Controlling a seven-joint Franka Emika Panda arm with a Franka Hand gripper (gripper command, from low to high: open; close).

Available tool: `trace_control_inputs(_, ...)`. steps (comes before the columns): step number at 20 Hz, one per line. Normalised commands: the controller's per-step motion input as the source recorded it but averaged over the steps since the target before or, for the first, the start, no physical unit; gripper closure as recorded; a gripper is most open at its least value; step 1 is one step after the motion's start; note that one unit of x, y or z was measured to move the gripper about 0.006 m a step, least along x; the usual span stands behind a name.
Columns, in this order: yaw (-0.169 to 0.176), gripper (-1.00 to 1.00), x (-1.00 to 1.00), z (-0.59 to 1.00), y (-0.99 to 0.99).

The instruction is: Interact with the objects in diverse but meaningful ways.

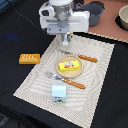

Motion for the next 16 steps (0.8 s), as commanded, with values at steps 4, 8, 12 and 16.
trace_control_inputs(4, -0.019, 1.00, 0.93, 0.00, 0.35)
trace_control_inputs(8, -0.033, 1.00, 0.76, -0.01, 0.25)
trace_control_inputs(12, -0.005, -1.00, 0.33, 0.03, 0.10)
trace_control_inputs(16, -0.046, -1.00, 0.12, 0.41, 0.09)
